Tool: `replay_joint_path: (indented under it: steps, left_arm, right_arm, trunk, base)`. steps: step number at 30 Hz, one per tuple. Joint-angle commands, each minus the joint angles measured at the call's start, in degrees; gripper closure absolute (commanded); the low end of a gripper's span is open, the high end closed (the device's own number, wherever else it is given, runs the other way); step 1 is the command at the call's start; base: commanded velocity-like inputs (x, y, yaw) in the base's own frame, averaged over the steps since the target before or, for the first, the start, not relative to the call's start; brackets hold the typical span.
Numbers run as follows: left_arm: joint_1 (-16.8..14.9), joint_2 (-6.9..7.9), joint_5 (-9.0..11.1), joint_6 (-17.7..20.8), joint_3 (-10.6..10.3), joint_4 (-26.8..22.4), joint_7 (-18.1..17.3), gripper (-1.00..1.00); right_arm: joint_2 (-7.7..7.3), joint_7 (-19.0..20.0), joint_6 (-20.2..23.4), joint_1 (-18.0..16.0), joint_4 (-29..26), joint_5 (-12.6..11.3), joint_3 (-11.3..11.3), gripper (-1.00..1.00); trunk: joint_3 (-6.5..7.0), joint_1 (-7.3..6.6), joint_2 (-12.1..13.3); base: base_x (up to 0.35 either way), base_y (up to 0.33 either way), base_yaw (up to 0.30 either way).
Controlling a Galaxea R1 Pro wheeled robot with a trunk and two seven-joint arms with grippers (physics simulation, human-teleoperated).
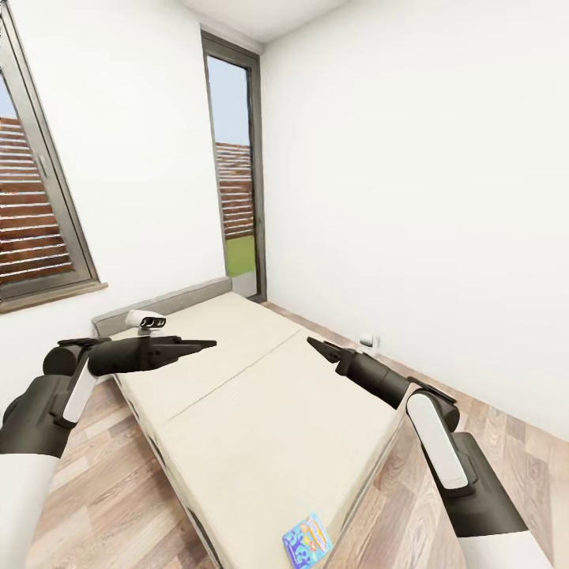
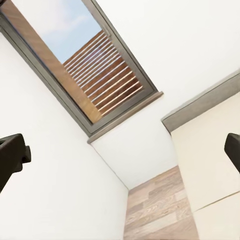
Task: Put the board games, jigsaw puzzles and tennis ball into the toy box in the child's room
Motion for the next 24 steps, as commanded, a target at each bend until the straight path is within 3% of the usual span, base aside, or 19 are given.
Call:
replay_joint_path:
  steps: [1, 14, 24]
  left_arm:
    - [-0.04, 0.02, -0.02, 0.61, -0.02, 0.00, -0.21, -1.00]
    - [-0.04, -0.04, 0.00, 0.61, -0.02, 0.00, -0.21, -1.00]
    - [0.27, -0.75, -0.02, 0.61, -0.02, 0.00, -0.21, -1.00]
  right_arm:
    - [-0.03, -0.06, 0.30, -0.03, -0.02, -0.35, 0.02, -1.00]
    - [-0.02, 0.12, 0.30, -0.06, -0.04, -0.37, 0.09, -1.00]
    - [-0.03, 0.13, 0.30, -0.05, -0.04, -0.37, 0.13, -1.00]
  trunk:
    - [-0.08, 0.03, -0.09]
    - [-0.07, 0.03, -0.09]
    - [-0.07, 0.03, -0.09]
  base:
    - [0.000, -0.082, 0.045]
    - [0.000, -0.162, 0.022]
    - [0.000, -0.024, 0.154]
